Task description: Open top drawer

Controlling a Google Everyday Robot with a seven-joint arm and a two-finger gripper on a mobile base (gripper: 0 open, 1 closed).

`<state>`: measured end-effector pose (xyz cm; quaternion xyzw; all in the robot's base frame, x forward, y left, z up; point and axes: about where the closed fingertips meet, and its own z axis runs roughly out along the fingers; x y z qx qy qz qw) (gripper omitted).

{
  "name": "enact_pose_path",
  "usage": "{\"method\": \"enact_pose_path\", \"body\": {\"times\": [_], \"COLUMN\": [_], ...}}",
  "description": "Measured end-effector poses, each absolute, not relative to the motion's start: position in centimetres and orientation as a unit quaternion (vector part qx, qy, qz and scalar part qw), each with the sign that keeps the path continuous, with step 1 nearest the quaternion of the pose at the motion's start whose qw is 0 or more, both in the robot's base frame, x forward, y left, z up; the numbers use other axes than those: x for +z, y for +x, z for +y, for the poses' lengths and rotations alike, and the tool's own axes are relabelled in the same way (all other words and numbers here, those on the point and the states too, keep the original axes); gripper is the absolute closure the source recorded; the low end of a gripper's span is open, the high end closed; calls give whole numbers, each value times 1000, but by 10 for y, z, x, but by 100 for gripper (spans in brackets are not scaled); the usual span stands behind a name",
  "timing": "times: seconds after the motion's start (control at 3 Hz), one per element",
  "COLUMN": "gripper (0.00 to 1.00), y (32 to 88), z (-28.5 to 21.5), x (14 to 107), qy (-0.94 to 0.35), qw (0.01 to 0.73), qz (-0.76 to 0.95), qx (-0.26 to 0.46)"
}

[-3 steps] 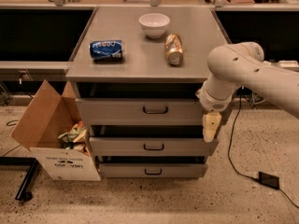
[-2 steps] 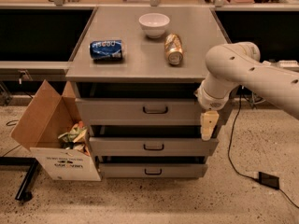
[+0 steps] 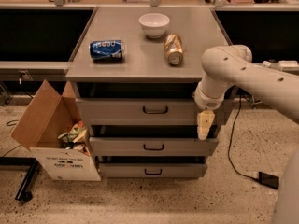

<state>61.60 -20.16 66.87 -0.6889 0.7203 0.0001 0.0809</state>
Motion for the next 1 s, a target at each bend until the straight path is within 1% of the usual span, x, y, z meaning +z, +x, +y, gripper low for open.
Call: {"method": "enact_pose_path", "body": {"times": [0.33, 0.67, 1.0], "gripper": [3, 26, 57], "y": [616, 604, 592], "z": [-199, -201, -201], "x": [656, 652, 656], "qy": [-689, -689, -691], "qw": [70, 64, 60], "qz": [721, 721, 719], "qx": [16, 26, 32]}}
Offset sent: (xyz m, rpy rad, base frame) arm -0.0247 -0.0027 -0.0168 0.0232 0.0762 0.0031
